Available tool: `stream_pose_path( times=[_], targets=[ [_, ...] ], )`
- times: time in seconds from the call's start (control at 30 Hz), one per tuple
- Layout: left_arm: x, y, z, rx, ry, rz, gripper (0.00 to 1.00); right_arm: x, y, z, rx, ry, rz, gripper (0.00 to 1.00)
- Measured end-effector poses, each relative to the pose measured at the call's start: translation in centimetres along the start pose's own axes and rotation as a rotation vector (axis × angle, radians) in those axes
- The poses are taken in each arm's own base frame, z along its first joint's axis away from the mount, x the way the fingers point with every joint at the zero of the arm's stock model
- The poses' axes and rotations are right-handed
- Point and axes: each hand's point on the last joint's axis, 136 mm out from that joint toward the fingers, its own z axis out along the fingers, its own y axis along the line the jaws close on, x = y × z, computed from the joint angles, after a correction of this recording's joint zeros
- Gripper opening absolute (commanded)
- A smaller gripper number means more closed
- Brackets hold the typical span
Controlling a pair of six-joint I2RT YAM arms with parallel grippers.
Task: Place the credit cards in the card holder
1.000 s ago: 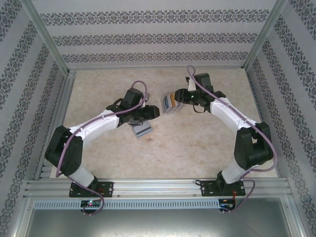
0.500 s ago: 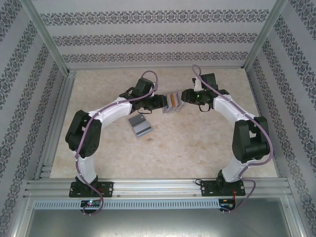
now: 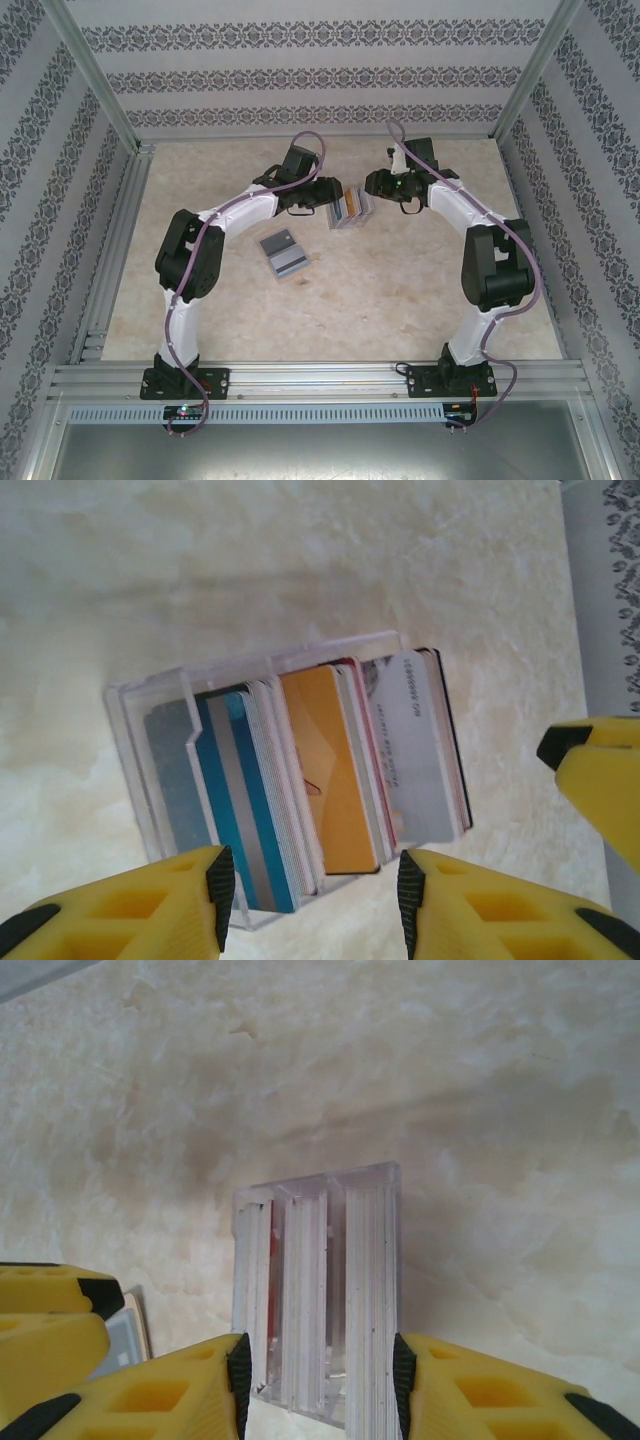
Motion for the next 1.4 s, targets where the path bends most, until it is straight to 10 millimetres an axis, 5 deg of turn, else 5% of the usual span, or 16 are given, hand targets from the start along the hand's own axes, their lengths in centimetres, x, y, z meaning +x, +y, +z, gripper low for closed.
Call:
stream_pose_path(
  times=[0.3, 0.67, 1.4],
  targets=[
    [-0.6, 0.6, 0.3, -0.013, -0.033, -0.027, 0.49, 1.2, -1.0, 1.6, 0.004, 0.046, 0.017, 0.45],
    [1.5, 3.3, 3.4, -0.05, 0.031, -0.064, 0.5, 1.8, -0.8, 2.3, -0.029, 0.072, 0.028, 0.46],
    [2.6, 3.5, 4.3, -0.034, 0.071, -0.083, 0.5, 2.9, -0.6, 3.2, -0.065, 0.116, 0.042, 0.46]
  ],
)
